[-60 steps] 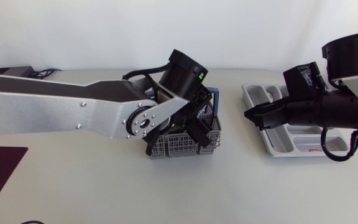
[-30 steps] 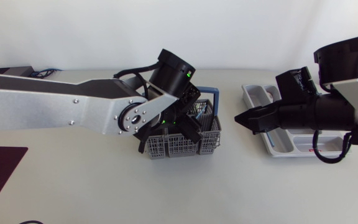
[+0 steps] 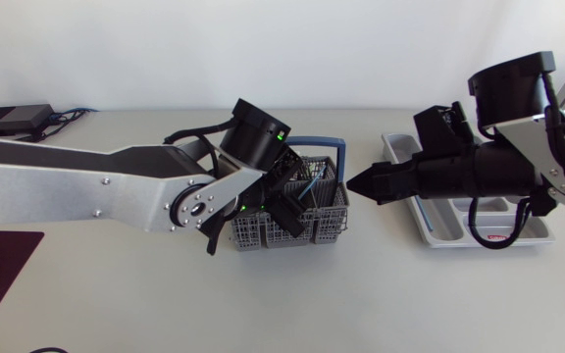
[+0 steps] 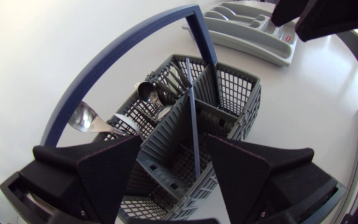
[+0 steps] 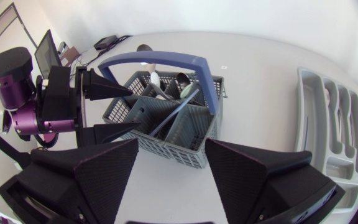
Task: Sort the cutlery from the basket into the organizer compartments.
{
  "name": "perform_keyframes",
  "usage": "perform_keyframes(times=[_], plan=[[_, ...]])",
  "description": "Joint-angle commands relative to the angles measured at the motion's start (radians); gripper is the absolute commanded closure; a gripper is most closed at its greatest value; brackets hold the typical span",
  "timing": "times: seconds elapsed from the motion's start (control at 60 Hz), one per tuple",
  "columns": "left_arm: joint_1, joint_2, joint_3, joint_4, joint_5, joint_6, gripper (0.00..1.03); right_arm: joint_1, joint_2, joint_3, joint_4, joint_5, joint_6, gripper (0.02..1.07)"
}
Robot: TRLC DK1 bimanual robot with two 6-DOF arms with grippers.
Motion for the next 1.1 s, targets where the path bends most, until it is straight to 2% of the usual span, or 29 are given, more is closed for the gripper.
perform_keyframes(times=[0.0, 0.083, 0.133, 0.267, 0.367, 0.433, 0.483, 0.533, 0.617, 0.7, 0.833, 1.083], plan=[[0.011, -0.031, -0.033, 0.011, 0.005, -0.022, 0.30, 0.052, 0.028, 0.023, 0.003, 0.021, -0.004, 0.26], [0.011, -0.039, -0.044, 0.019, 0.007, -0.020, 0.30, 0.095, 0.040, 0.023, 0.023, 0.058, -0.001, 0.25], [0.012, -0.043, -0.051, 0.023, 0.008, -0.020, 0.30, 0.132, 0.057, 0.037, 0.016, 0.067, -0.002, 0.17], [0.016, -0.048, -0.062, 0.031, 0.008, -0.016, 0.30, 0.135, 0.094, 0.078, -0.012, 0.024, -0.032, 0.17], [0.022, -0.054, -0.068, 0.034, 0.008, -0.013, 0.30, 0.143, 0.094, 0.087, -0.004, 0.047, -0.032, 0.17], [0.028, -0.059, -0.073, 0.034, 0.011, -0.011, 0.30, 0.179, 0.109, 0.084, 0.040, 0.130, -0.029, 0.17], [0.032, -0.059, -0.076, 0.035, 0.014, -0.010, 0.30, 0.198, 0.131, 0.078, 0.062, 0.151, -0.033, 0.17], [0.034, -0.062, -0.079, 0.037, 0.016, -0.005, 0.30, 0.212, 0.148, 0.072, 0.065, 0.168, -0.108, 0.17], [0.039, -0.068, -0.088, 0.045, 0.018, 0.003, 0.30, 0.264, 0.168, 0.051, 0.123, 0.270, -0.203, 0.17], [0.042, -0.071, -0.099, 0.052, 0.018, 0.009, 0.30, 0.285, 0.187, 0.032, 0.155, 0.323, -0.279, 0.17], [0.046, -0.091, -0.123, 0.062, 0.027, 0.030, 0.30, 0.259, 0.152, -0.043, 0.306, 0.285, -0.377, 0.17], [0.065, -0.143, -0.180, 0.086, 0.054, 0.064, 0.29, 0.150, 0.175, -0.081, 0.401, 0.099, -0.533, 0.17]])
